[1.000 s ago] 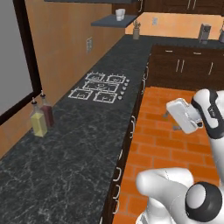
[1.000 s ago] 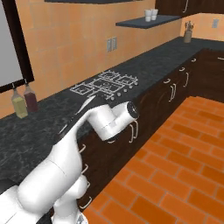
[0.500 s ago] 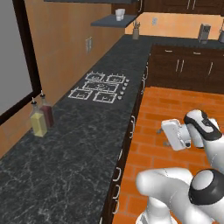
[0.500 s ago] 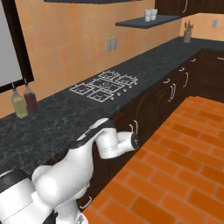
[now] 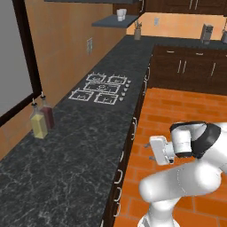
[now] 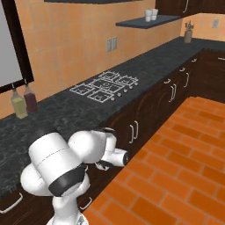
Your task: Take a straw from the drawer in front and place it inside the glass cup on the dining counter.
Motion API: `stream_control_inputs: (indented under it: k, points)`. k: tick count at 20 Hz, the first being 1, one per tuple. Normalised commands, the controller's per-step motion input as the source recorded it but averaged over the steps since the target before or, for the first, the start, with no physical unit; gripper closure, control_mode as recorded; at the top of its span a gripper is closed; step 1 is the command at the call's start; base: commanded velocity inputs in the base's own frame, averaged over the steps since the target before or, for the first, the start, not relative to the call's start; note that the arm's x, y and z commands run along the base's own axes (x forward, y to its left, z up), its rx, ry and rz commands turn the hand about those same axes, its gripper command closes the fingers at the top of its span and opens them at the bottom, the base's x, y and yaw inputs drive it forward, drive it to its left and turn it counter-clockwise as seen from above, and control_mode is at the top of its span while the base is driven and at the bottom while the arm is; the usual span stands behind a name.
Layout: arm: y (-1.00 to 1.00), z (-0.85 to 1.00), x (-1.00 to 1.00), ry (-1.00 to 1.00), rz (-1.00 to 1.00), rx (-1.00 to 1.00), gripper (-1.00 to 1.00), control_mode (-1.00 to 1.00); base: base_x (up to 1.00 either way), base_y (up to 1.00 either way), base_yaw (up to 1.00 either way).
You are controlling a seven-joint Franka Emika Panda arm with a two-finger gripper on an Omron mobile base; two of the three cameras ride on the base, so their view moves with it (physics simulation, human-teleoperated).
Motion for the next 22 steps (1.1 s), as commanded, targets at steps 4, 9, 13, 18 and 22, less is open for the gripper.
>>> stream_control_inputs:
  k: [4,9,13,18,22]
  points:
    - [0.25,-0.39,0.16,0.0,0.13,0.12,-1.0,-1.0,0.0,0.0,0.0]
    - [0.11,-0.36,0.36,0.0,0.14,0.14,-1.0,-1.0,0.0,0.0,0.0]
    - [0.15,-0.45,0.52,0.0,0.1,0.06,-1.0,-1.0,0.0,0.0,0.0]
    - [0.28,-0.45,0.47,0.0,0.06,0.02,-1.0,-1.0,0.0,0.0,0.0]
    - [0.24,-0.25,0.47,0.0,0.01,0.0,-1.0,-1.0,0.0,0.0,0.0]
